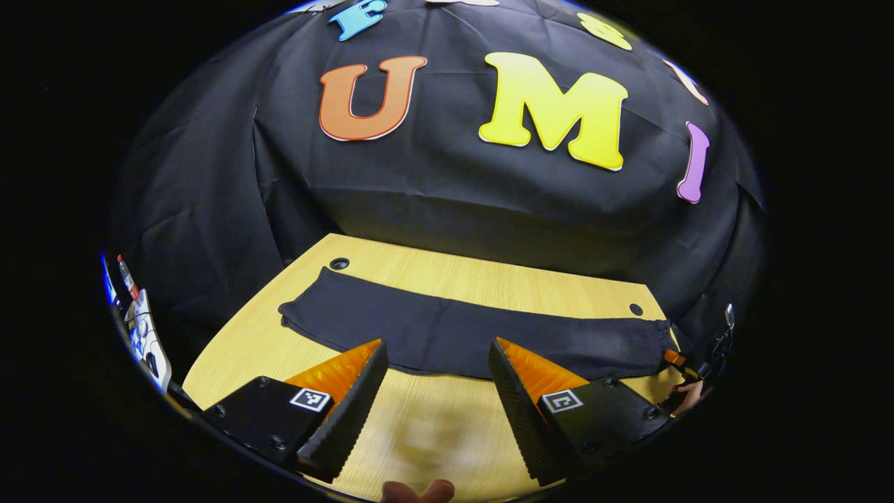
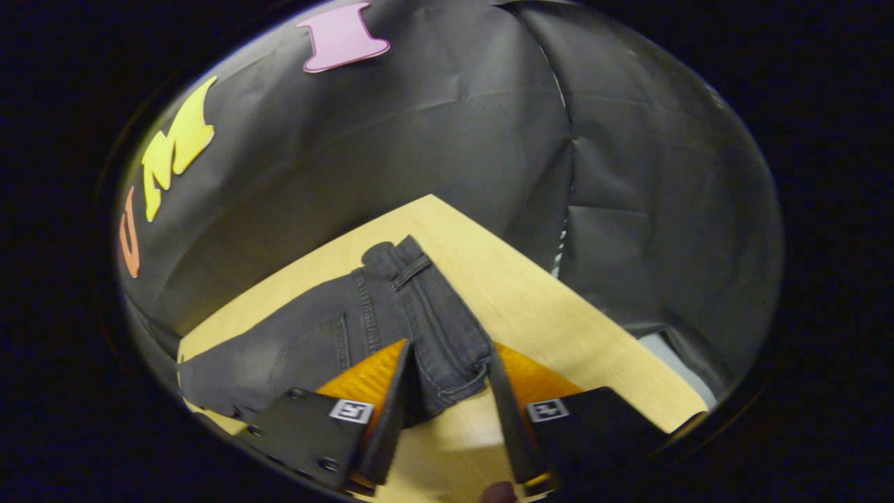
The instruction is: Grasp the waist and the cuffs of the jeans and fold them to make the two legs overlap; first hold the waist and fold one-third of the jeans toward the cuffs, then hold the cuffs and fold the remaining one-third in the same direction to finish folding.
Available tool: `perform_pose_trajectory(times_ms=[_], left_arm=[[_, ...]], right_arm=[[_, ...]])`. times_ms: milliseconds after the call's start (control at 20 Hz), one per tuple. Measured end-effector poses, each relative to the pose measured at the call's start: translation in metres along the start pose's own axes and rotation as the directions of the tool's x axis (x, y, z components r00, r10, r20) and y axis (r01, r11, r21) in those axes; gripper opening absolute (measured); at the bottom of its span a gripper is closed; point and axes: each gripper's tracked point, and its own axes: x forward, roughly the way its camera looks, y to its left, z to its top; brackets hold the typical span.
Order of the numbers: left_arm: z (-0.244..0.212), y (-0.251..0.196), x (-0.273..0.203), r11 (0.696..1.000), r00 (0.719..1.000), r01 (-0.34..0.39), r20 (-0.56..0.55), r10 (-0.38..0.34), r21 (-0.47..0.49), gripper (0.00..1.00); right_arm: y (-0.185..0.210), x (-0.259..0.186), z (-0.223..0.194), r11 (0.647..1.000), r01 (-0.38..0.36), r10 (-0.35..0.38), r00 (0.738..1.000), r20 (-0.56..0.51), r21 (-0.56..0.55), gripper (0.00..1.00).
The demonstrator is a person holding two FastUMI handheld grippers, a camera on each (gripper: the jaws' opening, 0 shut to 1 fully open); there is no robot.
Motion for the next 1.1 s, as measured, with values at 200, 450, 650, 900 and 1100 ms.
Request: perform_pose_trajectory(times_ms=[200,450,650,900,1100], left_arm=[[0.009,0.020,-0.006,1.000,0.999,-0.026,0.021,0.026,-0.005,0.94],[0.026,0.051,-0.009,0.999,0.995,-0.050,0.087,0.051,-0.018,0.94],[0.050,0.083,-0.011,0.997,0.980,-0.068,0.184,0.075,-0.044,0.94],[0.060,0.144,-0.017,0.979,0.964,-0.084,0.234,0.126,-0.184,0.94],[0.057,0.200,-0.014,0.975,0.958,-0.098,0.248,0.147,-0.200,0.94]], right_arm=[[0.009,-0.013,0.015,0.992,0.021,-0.020,1.000,0.007,-0.122,0.25],[0.054,-0.057,0.060,0.980,-0.059,0.070,0.996,0.054,-0.189,0.18],[0.163,-0.107,0.091,0.924,-0.162,0.208,0.973,0.099,-0.347,0.20],[0.352,-0.146,0.061,0.821,-0.304,0.384,0.921,0.072,-0.484,0.16],[0.461,-0.149,-0.036,0.724,-0.406,0.460,0.887,-0.049,-0.558,0.16]])
